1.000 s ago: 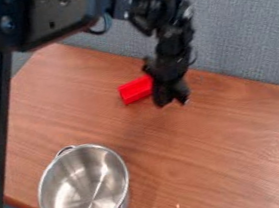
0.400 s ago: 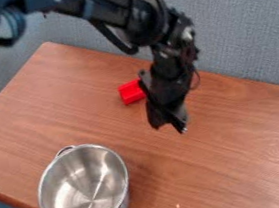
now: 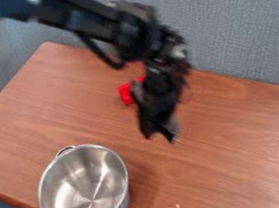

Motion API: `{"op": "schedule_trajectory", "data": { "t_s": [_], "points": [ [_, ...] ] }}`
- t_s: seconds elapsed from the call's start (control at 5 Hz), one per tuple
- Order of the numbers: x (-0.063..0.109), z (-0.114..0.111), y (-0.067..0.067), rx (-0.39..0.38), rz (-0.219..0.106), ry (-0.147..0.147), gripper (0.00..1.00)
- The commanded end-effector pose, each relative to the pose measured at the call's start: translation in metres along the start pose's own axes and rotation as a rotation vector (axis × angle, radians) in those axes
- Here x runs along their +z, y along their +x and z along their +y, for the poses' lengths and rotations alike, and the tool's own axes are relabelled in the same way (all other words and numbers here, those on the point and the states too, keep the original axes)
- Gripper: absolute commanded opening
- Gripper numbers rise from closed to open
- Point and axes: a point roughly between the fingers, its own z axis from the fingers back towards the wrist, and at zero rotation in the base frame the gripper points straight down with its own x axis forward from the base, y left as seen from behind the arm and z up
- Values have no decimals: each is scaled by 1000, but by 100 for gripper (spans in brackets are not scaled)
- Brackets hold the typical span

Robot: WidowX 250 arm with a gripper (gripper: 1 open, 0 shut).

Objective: Put the red object in the metal pot

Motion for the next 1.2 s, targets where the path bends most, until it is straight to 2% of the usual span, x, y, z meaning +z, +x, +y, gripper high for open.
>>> {"op": "schedule_trajectory", "data": {
  "t_s": [0.0,0.2,0.4,0.6,0.8,1.0],
  "points": [
    [11,39,-35,-73,-89,51,0],
    [-2,70,-76,-154,-115,53,0],
    [28,42,-67,-143,-98,60,0],
    [53,25,-65,-85,-74,53,100],
    [62,24,-81,5,-48,17,0],
    [79,56,-110,210,2,11,0]
  ]
}}
